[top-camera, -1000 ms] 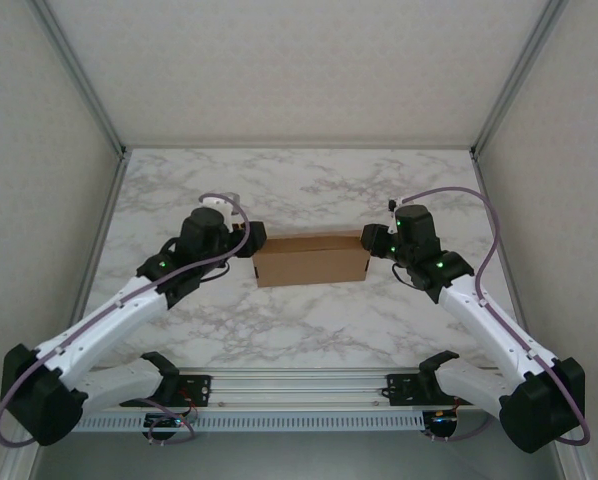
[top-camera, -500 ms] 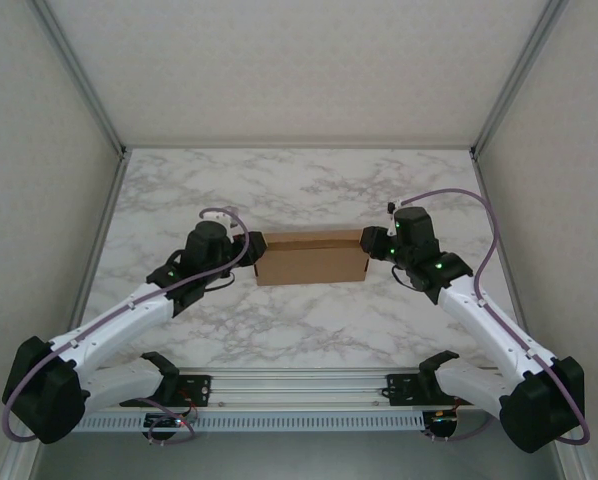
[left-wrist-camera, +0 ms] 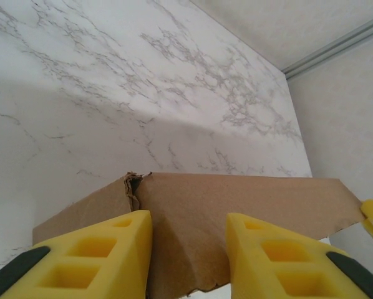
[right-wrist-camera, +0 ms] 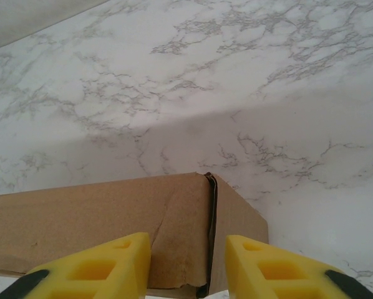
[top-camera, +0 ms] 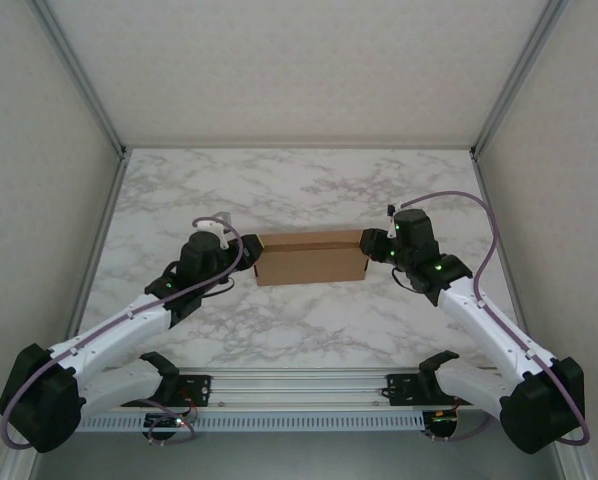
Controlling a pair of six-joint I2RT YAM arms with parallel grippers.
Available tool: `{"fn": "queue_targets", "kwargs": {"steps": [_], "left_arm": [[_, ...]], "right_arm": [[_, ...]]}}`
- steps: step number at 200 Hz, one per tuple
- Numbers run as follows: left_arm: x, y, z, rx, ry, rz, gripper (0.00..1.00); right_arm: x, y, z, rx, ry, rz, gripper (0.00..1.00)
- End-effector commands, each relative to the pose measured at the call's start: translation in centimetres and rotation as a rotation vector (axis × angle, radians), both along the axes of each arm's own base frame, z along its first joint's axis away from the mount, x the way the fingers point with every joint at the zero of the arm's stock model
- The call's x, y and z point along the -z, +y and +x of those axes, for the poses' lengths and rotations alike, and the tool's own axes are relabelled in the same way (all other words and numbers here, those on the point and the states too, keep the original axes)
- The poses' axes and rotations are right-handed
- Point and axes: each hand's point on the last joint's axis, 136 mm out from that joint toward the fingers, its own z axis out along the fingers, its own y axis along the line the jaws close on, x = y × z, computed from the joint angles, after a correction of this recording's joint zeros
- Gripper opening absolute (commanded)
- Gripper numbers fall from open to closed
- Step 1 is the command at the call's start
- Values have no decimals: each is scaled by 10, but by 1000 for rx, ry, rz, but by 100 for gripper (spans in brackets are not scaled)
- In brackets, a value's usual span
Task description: Fold the paper box
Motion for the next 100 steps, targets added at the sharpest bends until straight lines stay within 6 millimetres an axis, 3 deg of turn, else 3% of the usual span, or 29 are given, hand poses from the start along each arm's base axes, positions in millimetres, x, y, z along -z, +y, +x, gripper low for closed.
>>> {"fn": "queue_targets", "kwargs": {"steps": [1,38,100], "left_arm": [[54,18,-16,-44,160,69,35],[57,18,-19,-41,162,55,35],[54,14,-21,-23,171,33,41]], "right_arm": [[28,-9,-11,20,78,-33,36],[42,-8,-17,27,122,-16,35],[42,-7,-18,22,128,-8,36]]}}
